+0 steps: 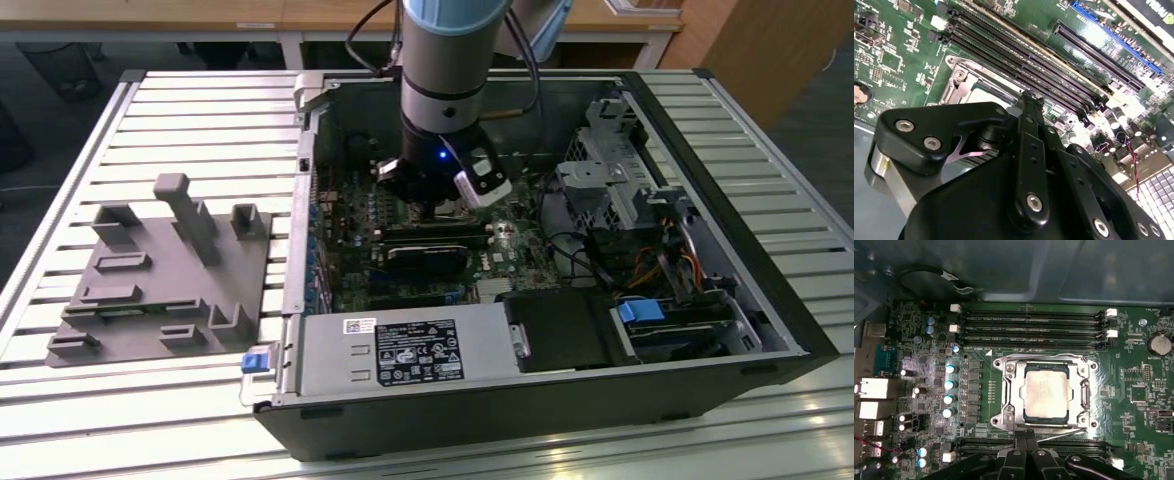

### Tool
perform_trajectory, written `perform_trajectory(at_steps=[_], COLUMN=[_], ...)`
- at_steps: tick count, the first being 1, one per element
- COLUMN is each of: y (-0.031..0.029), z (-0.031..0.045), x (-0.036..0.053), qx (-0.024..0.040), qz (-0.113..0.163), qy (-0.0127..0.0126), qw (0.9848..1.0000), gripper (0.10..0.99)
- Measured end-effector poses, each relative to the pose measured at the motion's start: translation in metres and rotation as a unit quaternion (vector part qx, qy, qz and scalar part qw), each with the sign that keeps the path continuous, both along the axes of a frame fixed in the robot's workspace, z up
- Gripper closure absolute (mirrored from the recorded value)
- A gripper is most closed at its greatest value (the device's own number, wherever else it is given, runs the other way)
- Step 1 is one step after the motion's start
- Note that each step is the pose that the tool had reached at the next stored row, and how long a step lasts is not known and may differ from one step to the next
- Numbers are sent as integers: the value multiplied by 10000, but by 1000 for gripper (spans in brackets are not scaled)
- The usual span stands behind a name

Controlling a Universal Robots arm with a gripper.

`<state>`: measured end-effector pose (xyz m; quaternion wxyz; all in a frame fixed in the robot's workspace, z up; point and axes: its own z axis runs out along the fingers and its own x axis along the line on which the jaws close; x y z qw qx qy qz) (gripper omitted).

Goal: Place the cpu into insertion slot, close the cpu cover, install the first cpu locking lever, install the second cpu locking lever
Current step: 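Install the second cpu locking lever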

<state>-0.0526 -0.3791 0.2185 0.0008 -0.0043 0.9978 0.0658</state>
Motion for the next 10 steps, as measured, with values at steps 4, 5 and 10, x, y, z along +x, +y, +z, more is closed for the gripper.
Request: perform_trajectory(at_steps=[4, 5, 10], y=[-1, -6, -64], z=[-47, -55, -74], x=[-9, -11, -39], qx=[17, 27, 160], qz=[0, 1, 0], qy=[1, 1, 1], qw=[10000, 10000, 9999], gripper=[980, 980, 980])
